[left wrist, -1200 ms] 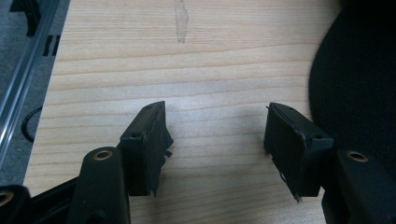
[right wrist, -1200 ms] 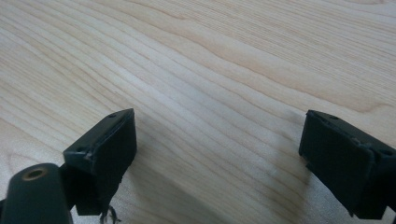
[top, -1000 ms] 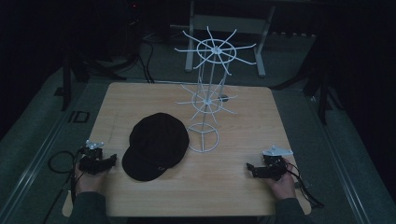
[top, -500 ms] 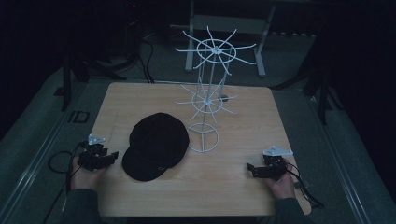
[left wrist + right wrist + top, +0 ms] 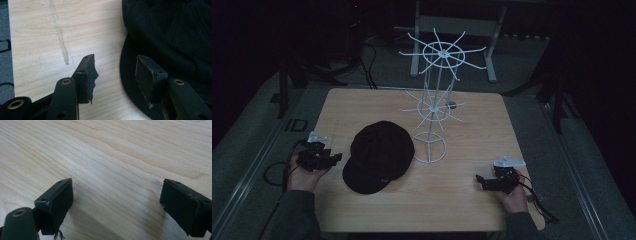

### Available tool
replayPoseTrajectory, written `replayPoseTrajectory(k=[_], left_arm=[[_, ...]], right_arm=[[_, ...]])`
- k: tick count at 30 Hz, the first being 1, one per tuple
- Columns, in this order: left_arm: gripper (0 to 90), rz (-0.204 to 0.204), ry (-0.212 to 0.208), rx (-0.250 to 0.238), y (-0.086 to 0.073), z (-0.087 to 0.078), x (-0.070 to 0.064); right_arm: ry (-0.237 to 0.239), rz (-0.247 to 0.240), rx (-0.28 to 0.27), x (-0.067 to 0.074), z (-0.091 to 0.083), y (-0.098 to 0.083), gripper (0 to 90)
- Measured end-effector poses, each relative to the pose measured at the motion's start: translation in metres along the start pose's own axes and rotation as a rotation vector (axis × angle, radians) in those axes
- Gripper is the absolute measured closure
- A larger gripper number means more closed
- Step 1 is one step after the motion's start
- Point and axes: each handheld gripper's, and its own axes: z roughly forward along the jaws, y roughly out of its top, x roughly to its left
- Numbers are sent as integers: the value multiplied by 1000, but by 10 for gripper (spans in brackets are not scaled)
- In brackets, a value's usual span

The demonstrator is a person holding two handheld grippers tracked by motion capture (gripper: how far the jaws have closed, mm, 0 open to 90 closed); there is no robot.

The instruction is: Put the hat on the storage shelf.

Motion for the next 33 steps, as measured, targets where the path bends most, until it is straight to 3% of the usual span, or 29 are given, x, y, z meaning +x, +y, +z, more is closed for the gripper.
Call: replayPoseTrajectory(k=[10,22,33], left_arm=[[534,25,-5,16,20,1,-5],[505,32,-14,12,37,3,-9],[461,31,-22,50,54,21,-14]], right_arm=[[0,0,0,0,0,0,114],[0,0,0,0,0,0,114],[0,0,0,0,0,0,114]])
